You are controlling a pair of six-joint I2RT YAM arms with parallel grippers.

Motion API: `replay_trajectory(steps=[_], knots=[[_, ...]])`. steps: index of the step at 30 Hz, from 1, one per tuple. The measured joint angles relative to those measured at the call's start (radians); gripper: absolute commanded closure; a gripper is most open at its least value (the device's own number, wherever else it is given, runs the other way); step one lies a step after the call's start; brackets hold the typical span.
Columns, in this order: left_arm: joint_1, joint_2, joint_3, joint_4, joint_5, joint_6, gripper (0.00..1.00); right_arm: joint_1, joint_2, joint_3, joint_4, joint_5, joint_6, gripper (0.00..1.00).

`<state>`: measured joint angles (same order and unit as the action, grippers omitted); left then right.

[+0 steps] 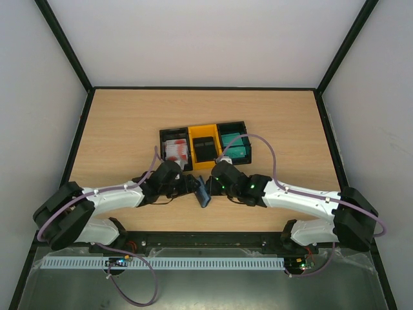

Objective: Put the credit cards into the card holder
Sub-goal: Open the card holder at the center of the board.

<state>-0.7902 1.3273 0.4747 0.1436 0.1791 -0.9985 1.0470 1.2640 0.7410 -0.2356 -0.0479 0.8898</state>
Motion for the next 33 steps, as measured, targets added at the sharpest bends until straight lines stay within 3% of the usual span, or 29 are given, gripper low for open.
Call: replay_trajectory(steps=[3, 8, 10, 15, 17, 19, 24, 29, 33], knots=[[0.0, 0.007, 0.003, -0.001, -0.003, 0.002, 0.39, 0.0, 0.0, -0.001, -0.007, 0.024, 0.001, 0.98], [0.0, 0.011, 0.003, -0.004, -0.008, 0.006, 0.38, 0.0, 0.019, -0.002, -0.039, 0.099, 0.016, 0.95], [0.0, 0.011, 0.003, -0.006, -0.01, 0.009, 0.37, 0.0, 0.032, -0.002, -0.059, 0.132, 0.022, 0.86], [0.0, 0.01, 0.003, -0.009, -0.015, 0.031, 0.37, 0.0, 0.068, -0.002, -0.108, 0.202, 0.036, 0.48], [0.0, 0.01, 0.003, -0.009, -0.015, 0.045, 0.37, 0.0, 0.067, -0.002, -0.122, 0.215, 0.034, 0.37], [0.003, 0.01, 0.003, -0.009, -0.014, 0.06, 0.36, 0.0, 0.059, -0.002, -0.128, 0.229, 0.035, 0.34], [0.005, 0.01, 0.003, -0.007, 0.005, 0.108, 0.35, 0.0, 0.018, 0.011, -0.174, 0.285, 0.039, 0.34], [0.006, 0.01, 0.003, 0.009, 0.05, 0.166, 0.36, 0.0, -0.008, 0.031, -0.176, 0.255, 0.023, 0.47], [0.006, 0.01, 0.003, 0.021, 0.087, 0.201, 0.36, 0.0, -0.069, 0.012, -0.084, 0.136, -0.013, 0.59]])
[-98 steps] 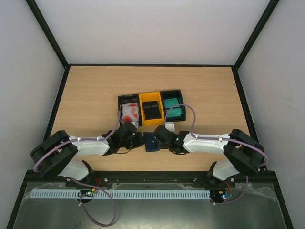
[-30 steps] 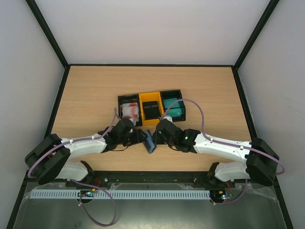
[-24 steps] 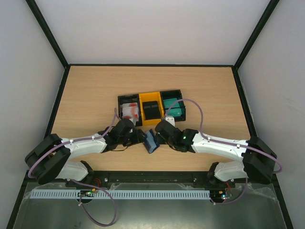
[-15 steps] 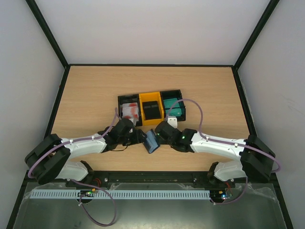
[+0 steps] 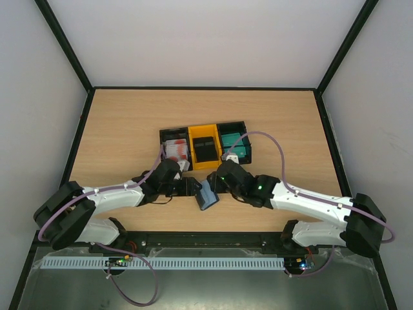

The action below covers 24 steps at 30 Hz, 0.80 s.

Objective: Put the credit cards into the card holder
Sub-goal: Open the card holder at the center of the board.

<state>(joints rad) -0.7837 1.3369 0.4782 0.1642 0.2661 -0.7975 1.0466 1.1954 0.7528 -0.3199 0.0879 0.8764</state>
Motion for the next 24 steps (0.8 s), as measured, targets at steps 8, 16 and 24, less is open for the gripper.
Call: replay_trajectory(steps=[8, 16, 24], knots=[[0.017, 0.0, 0.0, 0.027, 0.065, 0.032, 0.43, 0.0, 0.012, -0.04, 0.117, -0.164, -0.023, 0.73], [0.021, 0.0, 0.0, 0.028, 0.075, 0.049, 0.49, 0.0, 0.126, -0.059, 0.124, -0.178, -0.016, 0.75], [0.022, -0.001, -0.01, 0.037, 0.063, 0.039, 0.53, 0.0, 0.246, -0.084, 0.183, -0.235, -0.011, 0.76]])
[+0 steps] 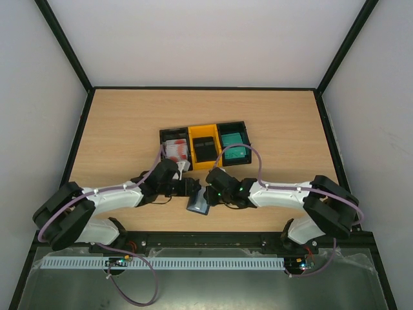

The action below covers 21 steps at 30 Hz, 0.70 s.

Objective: Put the credit cards into the card holder
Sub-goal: Open the card holder at the center of the board.

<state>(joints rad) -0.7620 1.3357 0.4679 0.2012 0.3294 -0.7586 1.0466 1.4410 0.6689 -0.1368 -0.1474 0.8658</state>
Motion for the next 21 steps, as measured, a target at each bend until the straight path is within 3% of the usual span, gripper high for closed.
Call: replay_trajectory(steps=[13, 21], knots=[[0.002, -0.081, -0.09, 0.079, -0.029, -0.116, 0.58, 0.0, 0.069, -0.006, 0.109, -0.064, 0.021, 0.79], [0.002, -0.141, -0.146, 0.118, -0.047, -0.224, 0.6, 0.0, 0.101, -0.006, 0.159, -0.071, 0.055, 0.73]])
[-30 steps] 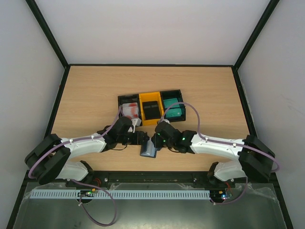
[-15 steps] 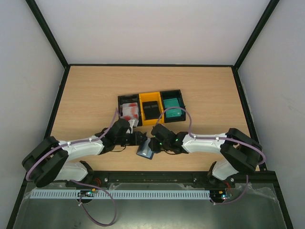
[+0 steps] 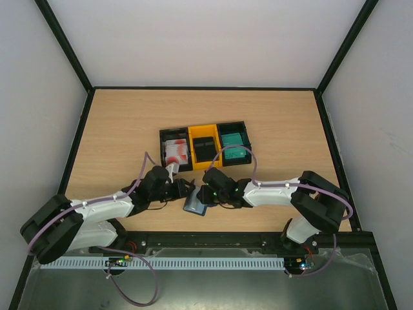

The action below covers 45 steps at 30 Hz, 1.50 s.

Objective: Put the credit cards into the card holder
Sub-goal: Open the card holder at the center of the board.

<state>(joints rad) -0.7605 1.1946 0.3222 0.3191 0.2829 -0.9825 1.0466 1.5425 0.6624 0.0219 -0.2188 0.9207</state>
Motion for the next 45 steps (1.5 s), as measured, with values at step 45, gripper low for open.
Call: replay_trajectory(steps=[45], knots=[[0.243, -0.367, -0.1, -0.281, -0.13, -0.062, 0.27, 0.0, 0.219, 0.084, 0.387, -0.294, -0.057, 0.34]])
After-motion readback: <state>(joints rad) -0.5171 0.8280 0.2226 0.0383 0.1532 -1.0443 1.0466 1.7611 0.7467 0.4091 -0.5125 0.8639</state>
